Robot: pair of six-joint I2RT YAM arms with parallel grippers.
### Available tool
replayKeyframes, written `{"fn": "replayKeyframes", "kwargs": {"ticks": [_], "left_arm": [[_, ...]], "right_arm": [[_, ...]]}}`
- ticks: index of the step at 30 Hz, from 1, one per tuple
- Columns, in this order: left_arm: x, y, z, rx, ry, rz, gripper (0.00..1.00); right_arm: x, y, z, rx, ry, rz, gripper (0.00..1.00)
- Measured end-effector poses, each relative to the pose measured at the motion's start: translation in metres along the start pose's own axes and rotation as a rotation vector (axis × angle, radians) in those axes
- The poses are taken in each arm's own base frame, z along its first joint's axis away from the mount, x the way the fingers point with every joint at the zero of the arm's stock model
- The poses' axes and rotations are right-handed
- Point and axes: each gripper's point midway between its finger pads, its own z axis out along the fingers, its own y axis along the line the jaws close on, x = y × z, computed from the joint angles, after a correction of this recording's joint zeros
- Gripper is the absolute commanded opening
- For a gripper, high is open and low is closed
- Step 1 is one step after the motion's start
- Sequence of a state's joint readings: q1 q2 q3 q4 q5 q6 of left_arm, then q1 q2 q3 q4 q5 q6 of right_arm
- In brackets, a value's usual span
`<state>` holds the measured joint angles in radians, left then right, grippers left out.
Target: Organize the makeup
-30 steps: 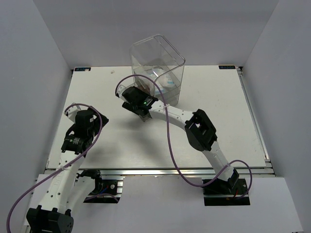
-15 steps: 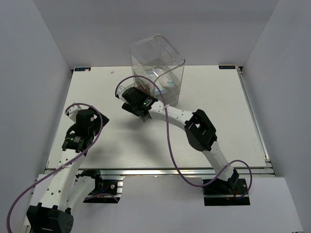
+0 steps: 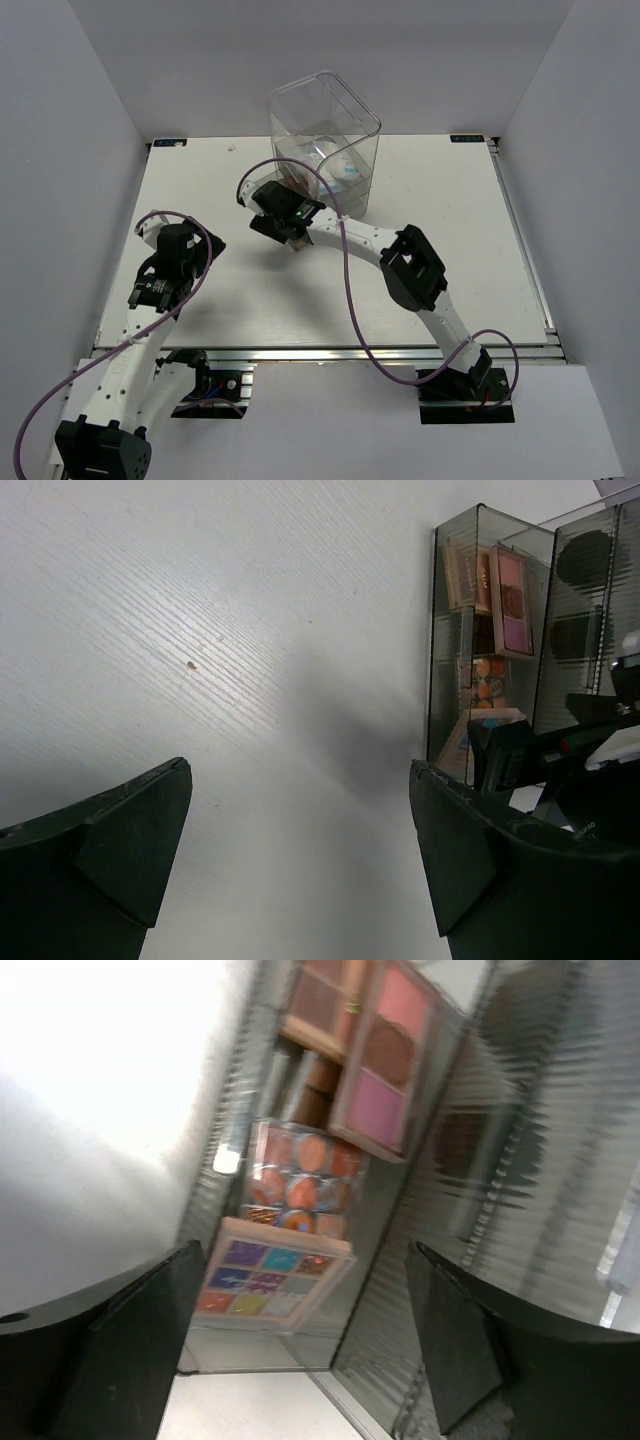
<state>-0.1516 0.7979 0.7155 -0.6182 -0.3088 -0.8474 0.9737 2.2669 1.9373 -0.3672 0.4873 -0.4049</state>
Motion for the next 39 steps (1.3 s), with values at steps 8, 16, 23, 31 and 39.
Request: {"fn": "replayKeyframes", "kwargs": {"ticks": [8, 16, 23, 31, 39], "left_arm": [[0.003, -0.02, 0.005, 0.076, 0.028, -0.019, 0.57], [0.017, -0.047, 0.017, 0.179, 0.114, -0.037, 0.12], [0.05, -0.053, 0.036, 0.21, 0.239, -0.062, 0.09], [0.083, -0.05, 0.055, 0.21, 0.354, -0.098, 0.08], [0.103, -0.054, 0.074, 0.21, 0.427, -0.115, 0.08]], "right_arm": [[-0.03, 0.031, -0.06, -0.391, -0.201, -0.055, 0.52], [-0.101, -0.023, -0.203, -0.628, -0.687, -0.04, 0.0], [-0.078, -0.089, -0.257, -0.668, -0.884, 0.05, 0.0], [-0.043, -0.189, -0.319, -0.425, -1.031, 0.183, 0.0], [0.0, -0.278, -0.331, -0.111, -1.025, 0.429, 0.0]]}}
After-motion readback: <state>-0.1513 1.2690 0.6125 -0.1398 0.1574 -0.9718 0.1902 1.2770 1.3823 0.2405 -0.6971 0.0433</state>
